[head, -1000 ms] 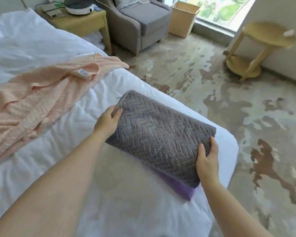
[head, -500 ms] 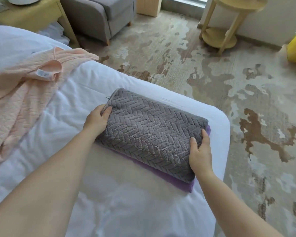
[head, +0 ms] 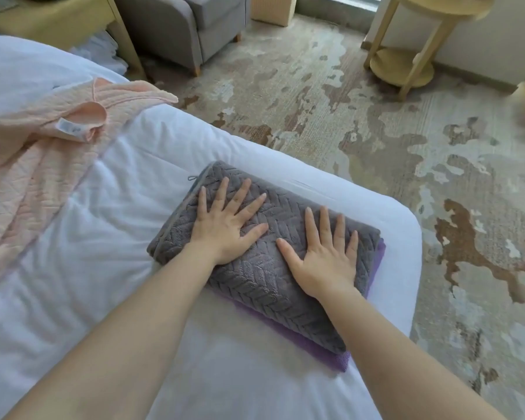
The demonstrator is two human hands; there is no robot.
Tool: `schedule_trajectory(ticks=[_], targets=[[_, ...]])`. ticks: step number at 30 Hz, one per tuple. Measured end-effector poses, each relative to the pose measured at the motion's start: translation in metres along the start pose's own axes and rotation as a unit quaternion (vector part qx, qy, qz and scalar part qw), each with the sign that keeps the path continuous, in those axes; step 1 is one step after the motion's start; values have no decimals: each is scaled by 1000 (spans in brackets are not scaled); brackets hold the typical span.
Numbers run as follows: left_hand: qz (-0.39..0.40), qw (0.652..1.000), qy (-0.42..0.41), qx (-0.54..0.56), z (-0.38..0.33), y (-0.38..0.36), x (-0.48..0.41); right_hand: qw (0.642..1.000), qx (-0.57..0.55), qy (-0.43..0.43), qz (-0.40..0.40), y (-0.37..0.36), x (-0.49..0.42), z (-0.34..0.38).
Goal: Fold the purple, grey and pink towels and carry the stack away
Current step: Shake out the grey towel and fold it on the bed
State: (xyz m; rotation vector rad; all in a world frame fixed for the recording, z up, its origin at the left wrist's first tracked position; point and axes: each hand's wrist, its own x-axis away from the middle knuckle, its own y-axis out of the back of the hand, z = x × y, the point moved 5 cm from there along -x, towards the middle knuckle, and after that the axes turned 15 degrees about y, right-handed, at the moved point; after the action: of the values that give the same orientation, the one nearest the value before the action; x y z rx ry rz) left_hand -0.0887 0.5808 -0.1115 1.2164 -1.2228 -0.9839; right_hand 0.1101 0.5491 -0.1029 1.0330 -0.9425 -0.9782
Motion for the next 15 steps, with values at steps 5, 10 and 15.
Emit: schedule_trajectory(ticks=[5,10,15], targets=[[-28,999,3,-22,1,-38,-12,1000,14,-23,-14,-34,-4,-9],[-52,998,-2,-24,4,-55,-15,999,33,-19,-30,-49,-10,-10],[-48,998,2,-34,1,-60,-18,998,41,-20,-32,-58,-15,-12]])
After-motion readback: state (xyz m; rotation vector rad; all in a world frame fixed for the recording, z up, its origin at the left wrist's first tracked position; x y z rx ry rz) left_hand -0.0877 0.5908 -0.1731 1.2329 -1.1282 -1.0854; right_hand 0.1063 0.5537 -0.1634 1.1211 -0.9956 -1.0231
